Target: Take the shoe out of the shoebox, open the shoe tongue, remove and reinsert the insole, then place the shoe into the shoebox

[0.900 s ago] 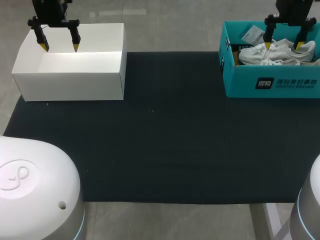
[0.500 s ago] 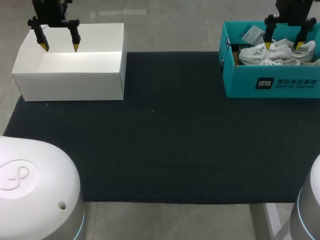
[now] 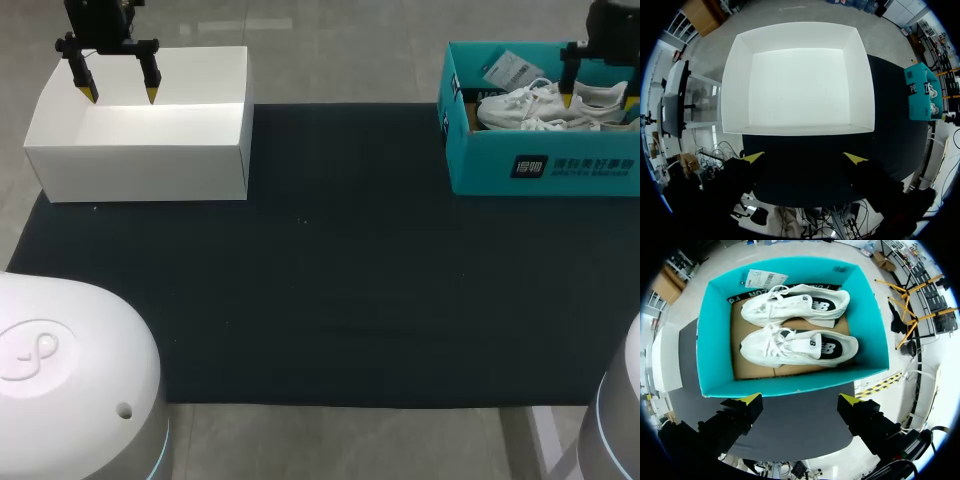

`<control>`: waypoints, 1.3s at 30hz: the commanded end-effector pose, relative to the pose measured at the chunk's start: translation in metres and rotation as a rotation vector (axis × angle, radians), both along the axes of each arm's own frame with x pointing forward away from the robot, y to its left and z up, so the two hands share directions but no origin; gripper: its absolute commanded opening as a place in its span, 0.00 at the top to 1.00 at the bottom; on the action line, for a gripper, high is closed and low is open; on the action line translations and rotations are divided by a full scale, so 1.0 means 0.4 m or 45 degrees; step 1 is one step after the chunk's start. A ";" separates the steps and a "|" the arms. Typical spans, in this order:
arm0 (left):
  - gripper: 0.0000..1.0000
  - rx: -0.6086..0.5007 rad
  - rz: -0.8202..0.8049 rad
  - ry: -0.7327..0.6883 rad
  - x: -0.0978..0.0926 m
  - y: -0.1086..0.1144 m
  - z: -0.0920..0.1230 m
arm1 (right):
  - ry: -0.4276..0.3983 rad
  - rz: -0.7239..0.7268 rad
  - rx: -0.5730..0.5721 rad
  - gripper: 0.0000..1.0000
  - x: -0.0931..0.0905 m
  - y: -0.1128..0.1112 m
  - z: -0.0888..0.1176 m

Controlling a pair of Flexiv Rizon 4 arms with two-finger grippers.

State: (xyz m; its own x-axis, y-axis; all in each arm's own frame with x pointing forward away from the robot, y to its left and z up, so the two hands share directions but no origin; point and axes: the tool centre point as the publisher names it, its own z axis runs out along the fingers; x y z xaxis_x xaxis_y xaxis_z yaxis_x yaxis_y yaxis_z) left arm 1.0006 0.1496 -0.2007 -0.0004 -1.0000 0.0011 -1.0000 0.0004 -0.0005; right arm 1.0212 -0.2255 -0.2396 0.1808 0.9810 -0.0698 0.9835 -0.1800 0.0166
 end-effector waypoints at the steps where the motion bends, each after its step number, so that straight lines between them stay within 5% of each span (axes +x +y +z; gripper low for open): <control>1: 0.00 0.000 0.000 0.000 -0.001 0.000 0.001 | 0.003 -0.030 -0.010 0.00 0.026 -0.049 -0.028; 10: 0.00 0.000 0.000 0.000 -0.001 0.000 0.001 | 0.026 -0.127 -0.064 0.00 0.054 -0.164 -0.058; 26: 0.00 0.000 0.000 0.000 -0.001 0.000 0.001 | 0.026 -0.127 -0.064 0.00 0.054 -0.164 -0.058; 39: 0.00 0.000 0.000 0.000 -0.001 0.000 0.001 | -0.058 0.013 -0.099 0.00 0.118 -0.262 -0.142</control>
